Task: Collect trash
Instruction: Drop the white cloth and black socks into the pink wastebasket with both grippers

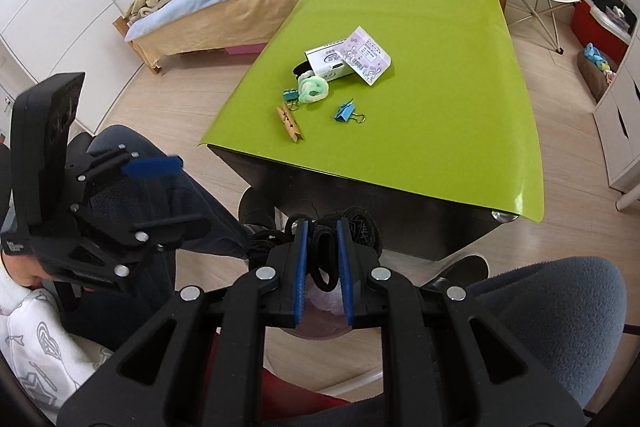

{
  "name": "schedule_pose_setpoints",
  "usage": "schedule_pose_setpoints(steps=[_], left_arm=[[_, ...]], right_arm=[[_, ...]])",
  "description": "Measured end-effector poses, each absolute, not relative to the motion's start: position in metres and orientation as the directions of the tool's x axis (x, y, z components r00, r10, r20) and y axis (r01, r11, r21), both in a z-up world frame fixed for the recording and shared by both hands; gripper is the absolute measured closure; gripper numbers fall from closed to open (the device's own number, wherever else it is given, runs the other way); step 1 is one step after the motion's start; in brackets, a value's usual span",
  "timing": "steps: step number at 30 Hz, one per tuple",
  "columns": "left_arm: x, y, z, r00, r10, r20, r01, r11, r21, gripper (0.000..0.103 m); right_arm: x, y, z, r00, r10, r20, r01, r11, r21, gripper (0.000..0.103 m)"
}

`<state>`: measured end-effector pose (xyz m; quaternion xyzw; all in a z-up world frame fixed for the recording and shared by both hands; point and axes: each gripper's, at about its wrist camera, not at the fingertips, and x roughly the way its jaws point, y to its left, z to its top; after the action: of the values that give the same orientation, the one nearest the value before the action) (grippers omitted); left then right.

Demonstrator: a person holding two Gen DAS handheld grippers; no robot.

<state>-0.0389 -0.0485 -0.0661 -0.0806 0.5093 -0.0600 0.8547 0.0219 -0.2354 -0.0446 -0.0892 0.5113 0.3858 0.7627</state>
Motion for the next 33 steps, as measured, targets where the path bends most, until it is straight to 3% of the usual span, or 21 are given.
schedule_pose_setpoints(steps=[2,8,10,12,17,18,33], left_arm=[[-0.04,-0.043,-0.063,0.488,-0.169,-0.857,-0.006,0.98,-0.197,0.01],[-0.045,-0.024,-0.048,0.543,-0.149,-0.826,-0.055,0.976,-0.212,0.009],[-0.046,-0.02,-0.045,0.551,-0.144,-0.822,-0.064,0.975,-0.214,0.009],[-0.048,-0.016,-0.042,0.559,-0.138,-0.817,-0.072,0.974,-0.214,0.009],[-0.052,-0.011,-0.04,0.57,-0.126,-0.812,-0.087,0.973,-0.213,0.008],[-0.052,-0.01,-0.041,0.57,-0.125,-0.812,-0.089,0.973,-0.213,0.008],[-0.051,-0.01,-0.046,0.556,-0.139,-0.82,-0.085,0.971,-0.222,0.008]], right_arm=[[0.021,-0.234,-0.046,0.171,0.499,-0.85,-0.686,0.68,0.261,0.089],[0.012,-0.224,-0.049,0.129,0.515,-0.848,-0.711,0.644,0.282,0.088],[0.011,-0.22,-0.051,0.109,0.523,-0.845,-0.72,0.628,0.296,0.083],[0.01,-0.217,-0.053,0.095,0.528,-0.844,-0.724,0.618,0.305,0.054],[0.01,-0.214,-0.055,0.119,0.512,-0.851,-0.721,0.634,0.28,0.013],[0.011,-0.215,-0.055,0.124,0.512,-0.85,-0.718,0.637,0.279,0.009],[0.02,-0.223,-0.058,0.118,0.514,-0.85,-0.675,0.669,0.311,0.006]])
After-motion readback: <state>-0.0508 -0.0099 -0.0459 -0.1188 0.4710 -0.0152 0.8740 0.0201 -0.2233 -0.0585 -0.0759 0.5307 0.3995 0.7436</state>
